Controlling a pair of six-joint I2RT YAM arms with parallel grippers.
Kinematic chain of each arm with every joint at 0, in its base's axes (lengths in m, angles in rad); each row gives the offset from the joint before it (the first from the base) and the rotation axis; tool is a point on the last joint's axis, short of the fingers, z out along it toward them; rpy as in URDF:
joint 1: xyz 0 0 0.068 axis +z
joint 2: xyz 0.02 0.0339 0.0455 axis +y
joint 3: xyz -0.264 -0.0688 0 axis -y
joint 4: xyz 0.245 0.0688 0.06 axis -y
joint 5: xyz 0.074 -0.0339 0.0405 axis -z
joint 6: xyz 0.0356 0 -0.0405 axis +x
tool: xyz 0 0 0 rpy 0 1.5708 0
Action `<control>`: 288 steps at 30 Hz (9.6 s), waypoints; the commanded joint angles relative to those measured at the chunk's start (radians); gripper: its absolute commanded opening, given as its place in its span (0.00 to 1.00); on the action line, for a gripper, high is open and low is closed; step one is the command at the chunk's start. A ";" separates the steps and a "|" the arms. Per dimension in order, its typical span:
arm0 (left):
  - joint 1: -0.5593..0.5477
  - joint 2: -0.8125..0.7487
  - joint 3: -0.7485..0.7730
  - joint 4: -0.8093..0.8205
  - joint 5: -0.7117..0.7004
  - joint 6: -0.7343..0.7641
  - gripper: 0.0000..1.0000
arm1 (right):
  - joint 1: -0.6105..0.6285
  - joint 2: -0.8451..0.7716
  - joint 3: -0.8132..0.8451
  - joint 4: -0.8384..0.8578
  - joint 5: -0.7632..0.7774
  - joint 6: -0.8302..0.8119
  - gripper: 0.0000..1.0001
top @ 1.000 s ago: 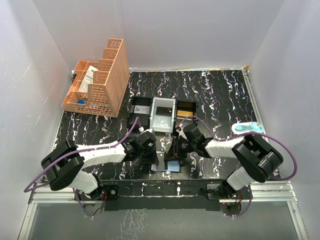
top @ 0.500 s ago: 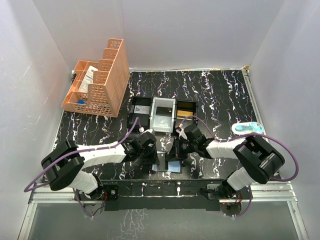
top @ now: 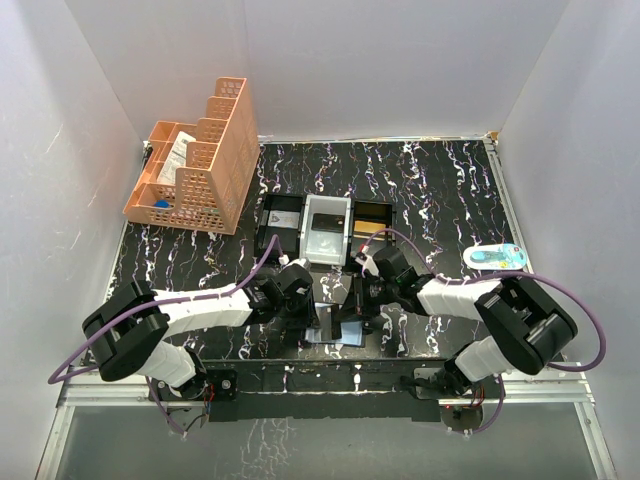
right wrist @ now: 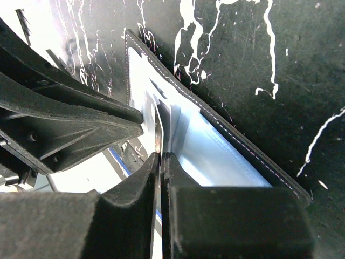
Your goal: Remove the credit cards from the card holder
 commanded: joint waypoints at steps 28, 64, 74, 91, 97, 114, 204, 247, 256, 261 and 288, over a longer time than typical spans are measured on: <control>-0.031 0.061 0.002 -0.084 -0.040 -0.010 0.12 | 0.047 -0.001 -0.059 0.244 0.022 0.155 0.12; -0.037 0.043 0.002 -0.101 -0.061 -0.024 0.11 | 0.045 -0.067 -0.060 0.058 0.114 0.100 0.02; -0.040 0.008 -0.004 -0.125 -0.104 -0.037 0.12 | -0.006 -0.261 -0.014 -0.198 0.192 -0.011 0.00; -0.039 -0.133 0.157 -0.318 -0.214 0.098 0.73 | -0.006 -0.377 0.050 -0.211 0.136 -0.057 0.00; -0.014 -0.147 0.299 -0.516 -0.333 0.239 0.99 | -0.007 -0.420 0.078 -0.199 0.152 -0.081 0.00; 0.502 -0.370 0.290 -0.596 -0.308 0.558 0.99 | -0.006 -0.463 0.237 -0.242 0.342 -0.275 0.00; 0.505 -0.599 0.194 -0.630 -0.685 0.427 0.99 | 0.079 0.616 0.855 -0.060 0.972 -1.538 0.14; 0.516 -0.574 0.197 -0.647 -0.681 0.410 0.99 | 0.054 0.513 0.944 -0.211 0.774 -1.428 0.52; 0.517 -0.583 0.198 -0.651 -0.678 0.404 0.99 | 0.055 0.332 0.942 -0.174 0.623 -1.165 0.57; 0.517 -0.598 0.196 -0.655 -0.679 0.398 0.99 | 0.055 0.115 0.755 -0.039 0.610 -0.871 0.63; 0.517 -0.568 0.193 -0.636 -0.636 0.414 0.99 | 0.152 -0.402 0.281 -0.306 0.563 0.031 0.78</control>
